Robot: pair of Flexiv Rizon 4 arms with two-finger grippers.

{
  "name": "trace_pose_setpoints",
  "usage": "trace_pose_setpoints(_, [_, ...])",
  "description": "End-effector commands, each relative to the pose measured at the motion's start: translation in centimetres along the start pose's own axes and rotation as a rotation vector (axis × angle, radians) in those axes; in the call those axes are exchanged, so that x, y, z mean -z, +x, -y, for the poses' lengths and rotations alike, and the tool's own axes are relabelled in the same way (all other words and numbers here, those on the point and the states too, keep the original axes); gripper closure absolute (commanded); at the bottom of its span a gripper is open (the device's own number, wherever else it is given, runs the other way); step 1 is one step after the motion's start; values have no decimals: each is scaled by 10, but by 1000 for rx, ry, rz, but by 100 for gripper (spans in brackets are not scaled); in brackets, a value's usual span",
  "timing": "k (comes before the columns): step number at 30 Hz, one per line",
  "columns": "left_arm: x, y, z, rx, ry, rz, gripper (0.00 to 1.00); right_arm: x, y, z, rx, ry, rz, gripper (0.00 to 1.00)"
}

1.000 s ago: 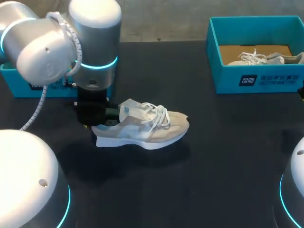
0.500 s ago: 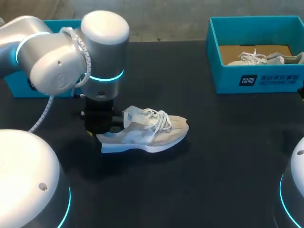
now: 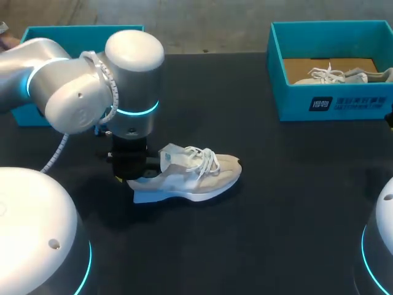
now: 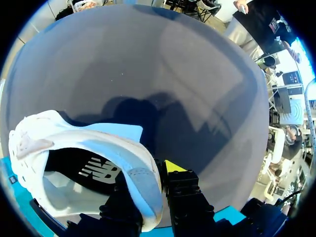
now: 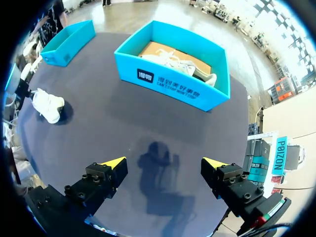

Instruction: Take the shoe out of the shoebox, open the shoe tongue, remove and reinsert the insole, then place the shoe into the shoebox

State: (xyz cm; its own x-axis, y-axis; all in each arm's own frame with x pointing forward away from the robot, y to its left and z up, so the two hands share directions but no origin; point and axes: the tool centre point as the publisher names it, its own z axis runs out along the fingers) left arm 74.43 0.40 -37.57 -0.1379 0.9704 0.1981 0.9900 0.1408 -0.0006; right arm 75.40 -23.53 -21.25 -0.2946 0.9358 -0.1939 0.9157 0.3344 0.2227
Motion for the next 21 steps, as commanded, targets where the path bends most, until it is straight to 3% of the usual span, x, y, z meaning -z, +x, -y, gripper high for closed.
trace_pose_setpoints(1, [-12, -5, -5, -10, 11, 0, 100, -1, -1, -1, 1, 1, -2, 0])
trace_pose_setpoints(14, [-26, -13, -8, -25, 45, -8, 100, -1, -1, -1, 1, 1, -2, 0])
trace_pose_setpoints(16, [-24, -12, -7, -32, 47, -2, 51, -1, -1, -1, 1, 1, -2, 0])
trace_pose_setpoints(17, [-22, -12, -6, -33, 46, -2, 4, -1, -1, -1, 1, 1, -2, 0])
trace_pose_setpoints(21, [-12, -10, -6, -44, 42, 21, 0, -1, -1, -1, 1, 1, -2, 0])
